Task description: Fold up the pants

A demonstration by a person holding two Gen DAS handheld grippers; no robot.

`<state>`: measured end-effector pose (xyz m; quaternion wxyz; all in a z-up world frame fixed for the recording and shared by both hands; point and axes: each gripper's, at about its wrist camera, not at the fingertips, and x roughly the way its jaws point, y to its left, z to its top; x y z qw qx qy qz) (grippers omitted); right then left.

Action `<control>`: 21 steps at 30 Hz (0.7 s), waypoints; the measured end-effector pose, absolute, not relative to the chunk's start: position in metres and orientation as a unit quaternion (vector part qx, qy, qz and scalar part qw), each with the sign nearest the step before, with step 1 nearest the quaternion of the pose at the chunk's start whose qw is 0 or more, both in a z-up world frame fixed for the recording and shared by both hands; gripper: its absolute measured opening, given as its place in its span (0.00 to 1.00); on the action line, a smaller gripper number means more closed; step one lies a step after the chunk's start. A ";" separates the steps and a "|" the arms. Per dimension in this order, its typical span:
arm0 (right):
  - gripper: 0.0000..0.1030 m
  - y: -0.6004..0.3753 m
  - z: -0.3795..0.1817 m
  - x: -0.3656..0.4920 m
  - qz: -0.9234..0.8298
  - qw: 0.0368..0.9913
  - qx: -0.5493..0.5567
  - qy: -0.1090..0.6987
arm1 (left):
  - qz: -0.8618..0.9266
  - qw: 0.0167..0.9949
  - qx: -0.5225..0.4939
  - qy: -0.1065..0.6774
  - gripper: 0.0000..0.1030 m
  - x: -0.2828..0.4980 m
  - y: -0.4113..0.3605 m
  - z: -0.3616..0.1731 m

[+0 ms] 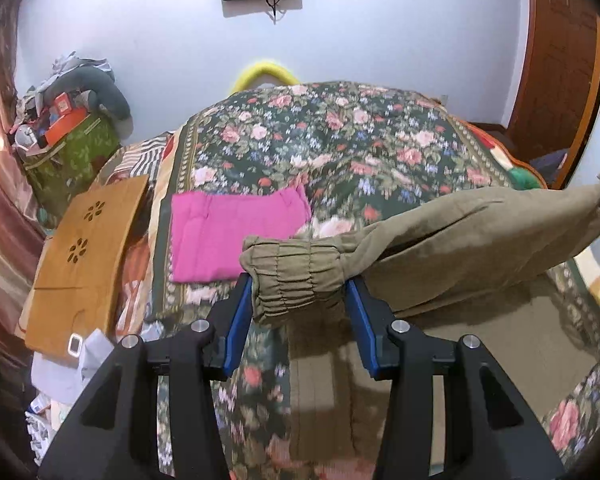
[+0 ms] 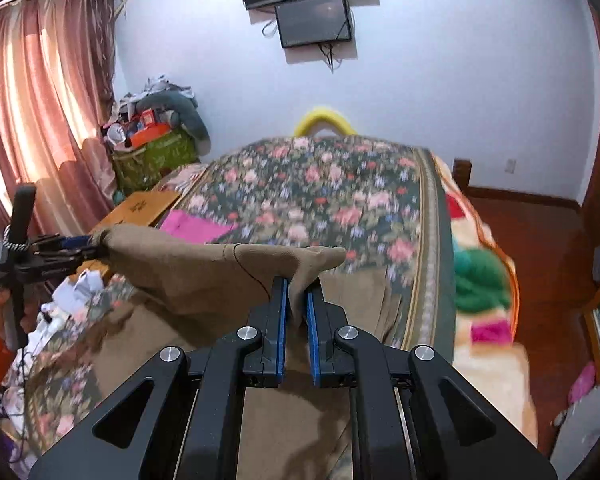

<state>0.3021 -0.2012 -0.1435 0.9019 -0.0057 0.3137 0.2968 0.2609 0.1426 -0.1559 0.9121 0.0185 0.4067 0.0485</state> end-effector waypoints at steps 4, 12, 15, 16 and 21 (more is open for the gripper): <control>0.08 -0.205 -0.159 0.277 0.293 0.897 0.000 0.332 | 0.046 0.907 0.009 0.417 0.44 0.244 0.143 -0.170; 0.08 -0.210 -0.196 0.244 0.273 0.885 -0.005 0.376 | 0.040 0.894 0.008 0.447 0.43 0.203 0.141 -0.197; 0.09 -0.212 -0.210 0.235 0.269 0.880 -0.001 0.392 | 0.042 0.884 0.011 0.465 0.43 0.193 0.139 -0.210; 0.09 -0.214 -0.214 0.232 0.267 0.878 0.002 0.397 | 0.045 0.882 0.012 0.469 0.43 0.190 0.138 -0.213; 0.12 -0.225 -0.230 0.222 0.259 0.869 0.014 0.422 | 0.049 0.876 0.024 0.479 0.43 0.172 0.130 -0.223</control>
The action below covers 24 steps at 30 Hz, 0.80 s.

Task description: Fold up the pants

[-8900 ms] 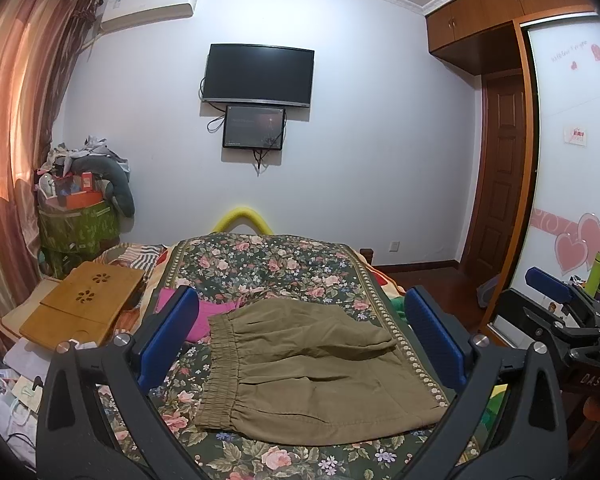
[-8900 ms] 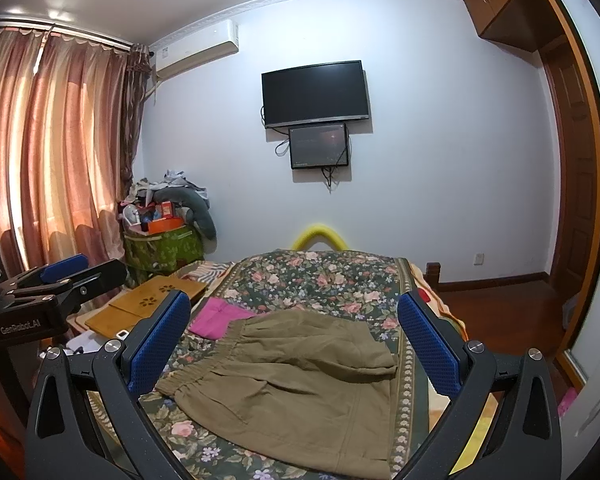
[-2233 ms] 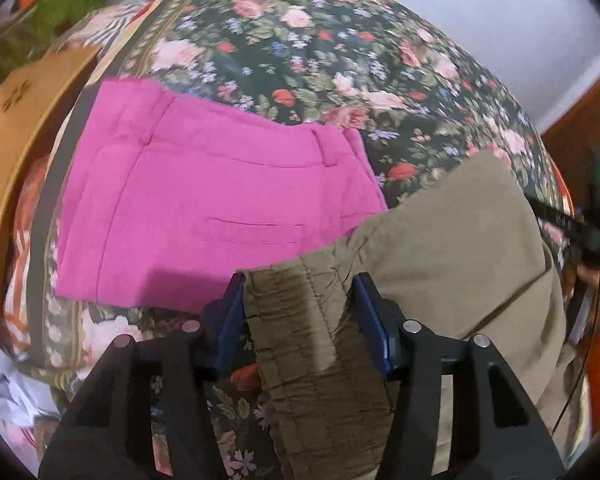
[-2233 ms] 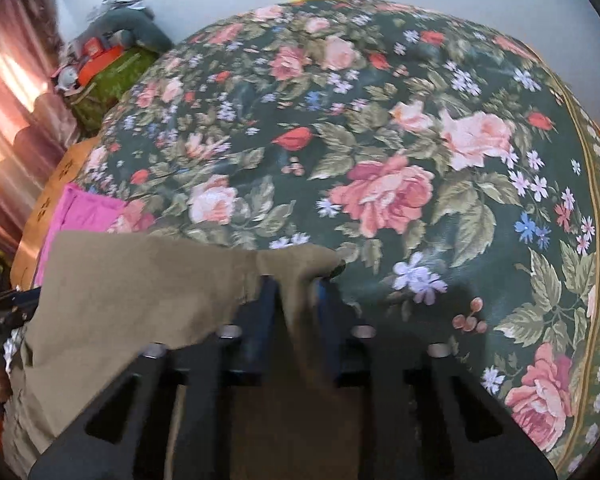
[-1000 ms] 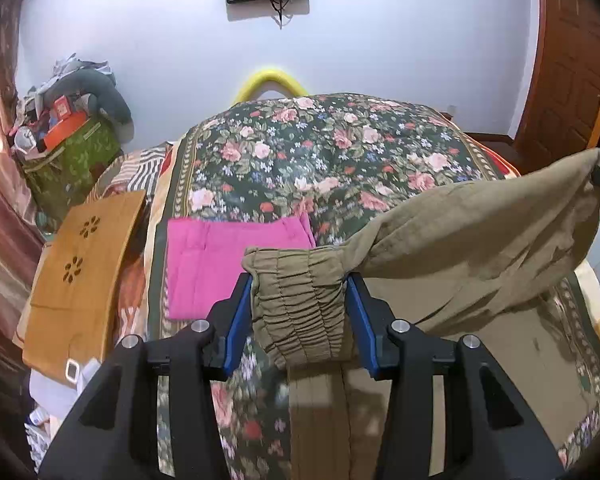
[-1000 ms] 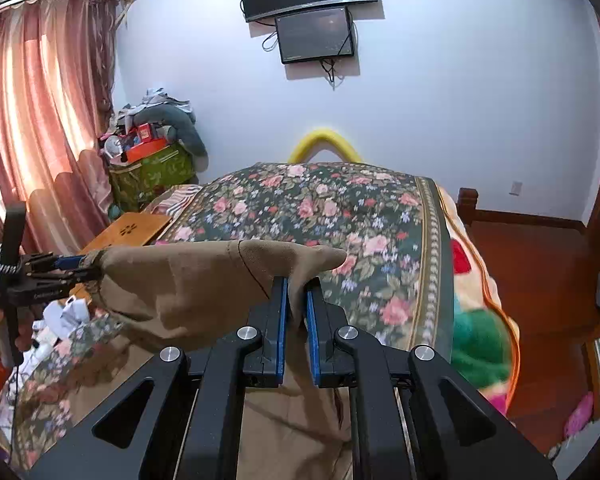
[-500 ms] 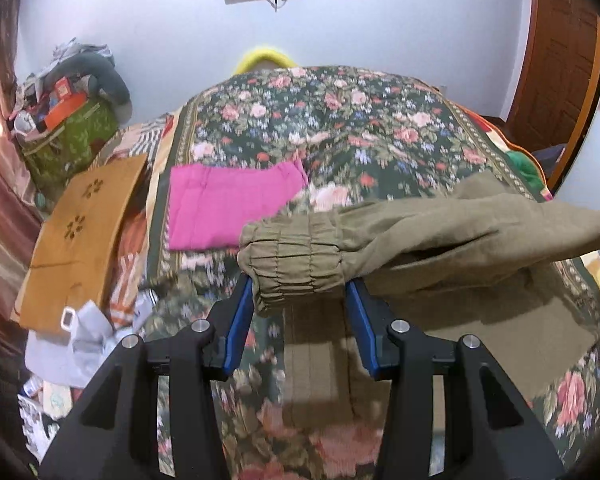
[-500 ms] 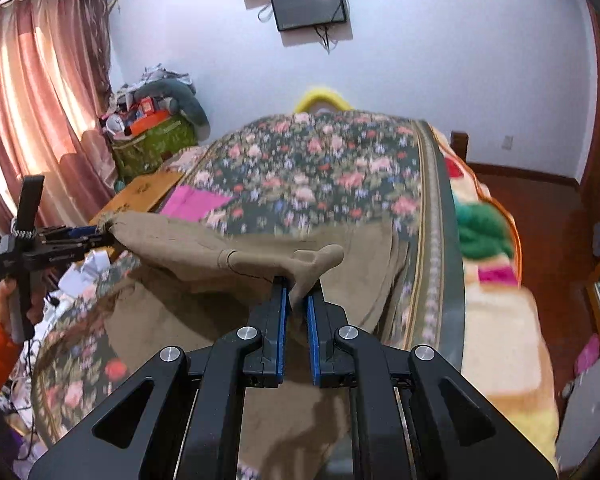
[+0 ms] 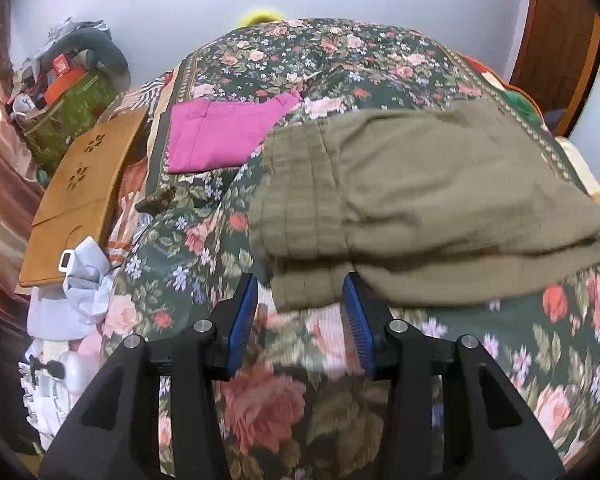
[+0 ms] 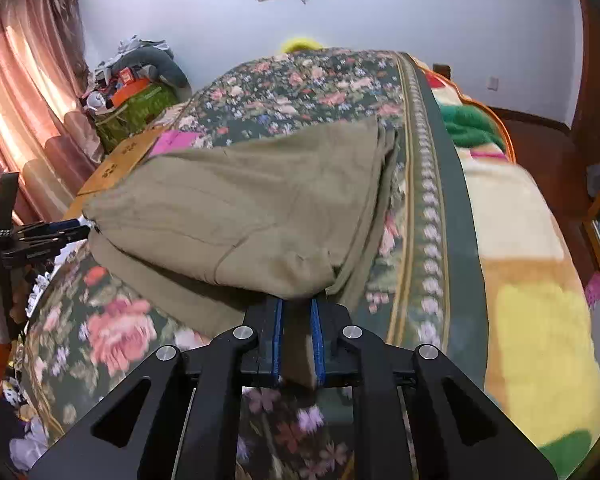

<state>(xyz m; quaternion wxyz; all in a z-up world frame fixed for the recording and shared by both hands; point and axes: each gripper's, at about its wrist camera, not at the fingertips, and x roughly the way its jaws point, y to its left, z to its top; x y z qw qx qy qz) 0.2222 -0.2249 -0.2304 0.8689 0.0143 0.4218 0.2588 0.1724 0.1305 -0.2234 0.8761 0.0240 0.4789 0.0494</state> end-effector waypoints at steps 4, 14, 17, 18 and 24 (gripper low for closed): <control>0.14 -0.233 -0.232 0.217 0.252 0.866 0.015 0.431 | 0.050 0.878 0.036 0.476 0.43 0.161 0.125 -0.217; 0.55 -0.245 -0.195 0.206 0.224 0.897 0.011 0.381 | 0.052 0.897 0.070 0.434 0.87 0.161 0.099 -0.175; 0.70 -0.235 -0.182 0.209 0.240 0.902 -0.002 0.360 | 0.044 0.897 0.094 0.430 0.94 0.168 0.084 -0.172; 0.73 -0.229 -0.178 0.210 0.249 0.901 -0.009 0.355 | 0.039 0.896 0.105 0.430 0.95 0.171 0.078 -0.173; 0.74 -0.195 -0.182 0.220 0.297 0.885 -0.048 0.355 | 0.014 0.879 0.151 0.452 0.95 0.185 0.048 -0.196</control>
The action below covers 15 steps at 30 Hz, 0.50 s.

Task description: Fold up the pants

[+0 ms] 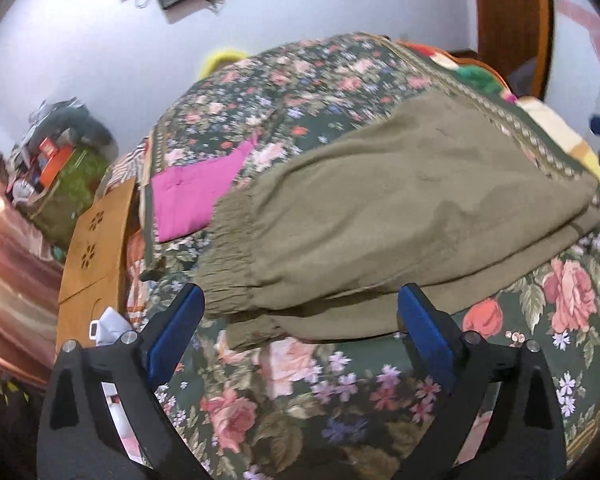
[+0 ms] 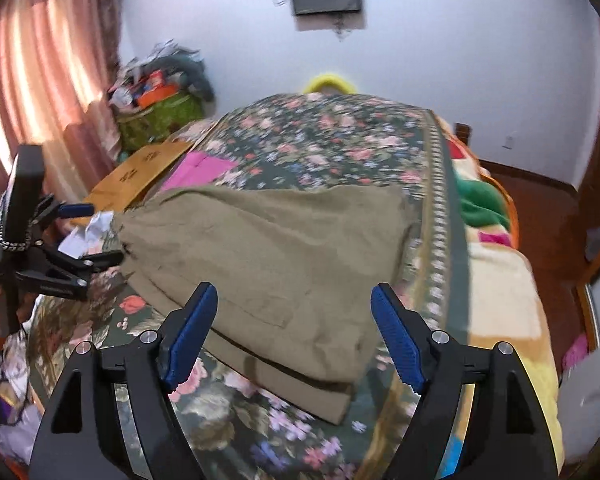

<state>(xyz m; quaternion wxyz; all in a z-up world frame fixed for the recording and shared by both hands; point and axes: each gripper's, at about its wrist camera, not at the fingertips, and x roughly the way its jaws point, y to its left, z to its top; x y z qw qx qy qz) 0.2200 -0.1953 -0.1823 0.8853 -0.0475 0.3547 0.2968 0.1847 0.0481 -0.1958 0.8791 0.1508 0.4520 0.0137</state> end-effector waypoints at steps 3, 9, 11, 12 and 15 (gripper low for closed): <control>0.74 -0.178 -0.191 0.223 0.319 0.873 -0.070 0.362 | 0.001 0.870 0.164 0.465 0.95 0.192 0.040 -0.208; 0.74 -0.144 -0.207 0.225 0.361 0.845 -0.100 0.381 | -0.020 0.870 0.188 0.455 0.95 0.202 0.023 -0.208; 0.74 -0.132 -0.211 0.221 0.377 0.837 -0.120 0.379 | -0.024 0.872 0.181 0.454 0.95 0.207 0.024 -0.204; 0.74 -0.125 -0.211 0.219 0.386 0.833 -0.133 0.374 | -0.026 0.873 0.173 0.455 0.95 0.210 0.027 -0.201; 0.72 -0.109 -0.211 0.218 0.399 0.829 -0.157 0.360 | -0.034 0.877 0.140 0.458 0.95 0.216 0.036 -0.193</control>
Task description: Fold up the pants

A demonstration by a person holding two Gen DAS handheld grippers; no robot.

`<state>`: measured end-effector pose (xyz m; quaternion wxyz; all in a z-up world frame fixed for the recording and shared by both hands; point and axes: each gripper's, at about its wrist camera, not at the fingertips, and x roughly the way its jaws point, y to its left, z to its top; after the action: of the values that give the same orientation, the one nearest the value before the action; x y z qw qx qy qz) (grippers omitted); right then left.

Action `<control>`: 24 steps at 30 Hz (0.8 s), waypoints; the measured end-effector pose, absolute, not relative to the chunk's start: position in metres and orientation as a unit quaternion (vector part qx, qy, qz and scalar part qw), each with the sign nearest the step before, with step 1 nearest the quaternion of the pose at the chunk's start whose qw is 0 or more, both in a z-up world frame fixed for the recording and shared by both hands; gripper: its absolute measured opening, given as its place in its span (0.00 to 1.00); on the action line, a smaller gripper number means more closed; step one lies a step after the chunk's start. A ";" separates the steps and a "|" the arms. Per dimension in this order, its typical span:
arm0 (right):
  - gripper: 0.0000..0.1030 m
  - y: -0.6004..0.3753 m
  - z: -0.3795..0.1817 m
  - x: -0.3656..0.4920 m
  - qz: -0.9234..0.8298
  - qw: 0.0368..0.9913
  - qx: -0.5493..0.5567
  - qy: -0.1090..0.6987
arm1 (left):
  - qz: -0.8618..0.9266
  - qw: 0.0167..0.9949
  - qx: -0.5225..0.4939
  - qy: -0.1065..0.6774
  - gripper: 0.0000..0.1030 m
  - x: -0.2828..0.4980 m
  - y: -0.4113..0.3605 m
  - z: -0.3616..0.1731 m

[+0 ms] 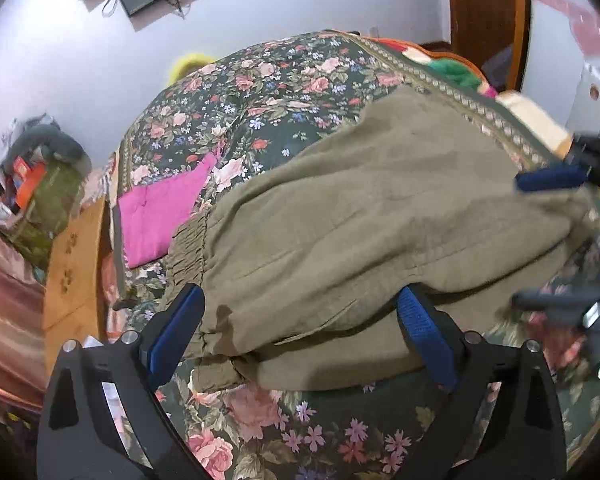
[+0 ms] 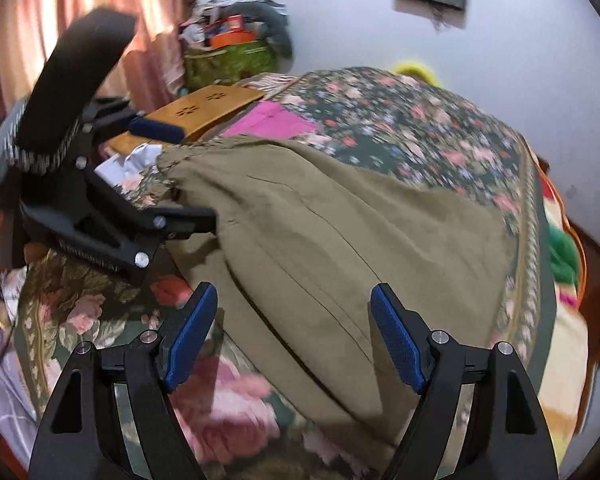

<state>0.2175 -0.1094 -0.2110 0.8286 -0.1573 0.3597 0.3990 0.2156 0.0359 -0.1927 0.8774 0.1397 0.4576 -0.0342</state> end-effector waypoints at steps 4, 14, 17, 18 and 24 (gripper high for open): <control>0.52 -0.090 -0.214 0.223 0.410 0.817 -0.178 0.363 | -0.043 0.880 0.102 0.462 0.95 0.218 0.045 -0.184; 0.15 -0.082 -0.210 0.228 0.416 0.816 -0.186 0.357 | -0.055 0.881 0.090 0.460 0.95 0.205 0.050 -0.185; 0.14 -0.084 -0.206 0.231 0.417 0.817 -0.177 0.357 | -0.055 0.873 0.110 0.472 0.83 0.208 0.044 -0.198; 0.14 -0.084 -0.205 0.231 0.416 0.818 -0.175 0.357 | -0.057 0.871 0.117 0.474 0.78 0.208 0.042 -0.202; 0.19 -0.084 -0.203 0.230 0.416 0.813 -0.169 0.371 | -0.051 0.868 0.148 0.471 0.43 0.214 0.035 -0.211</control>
<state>0.2299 -0.0841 -0.2028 0.8129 -0.1692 0.3708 0.4161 0.2136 0.0353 -0.2106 0.8684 0.1477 0.4707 -0.0507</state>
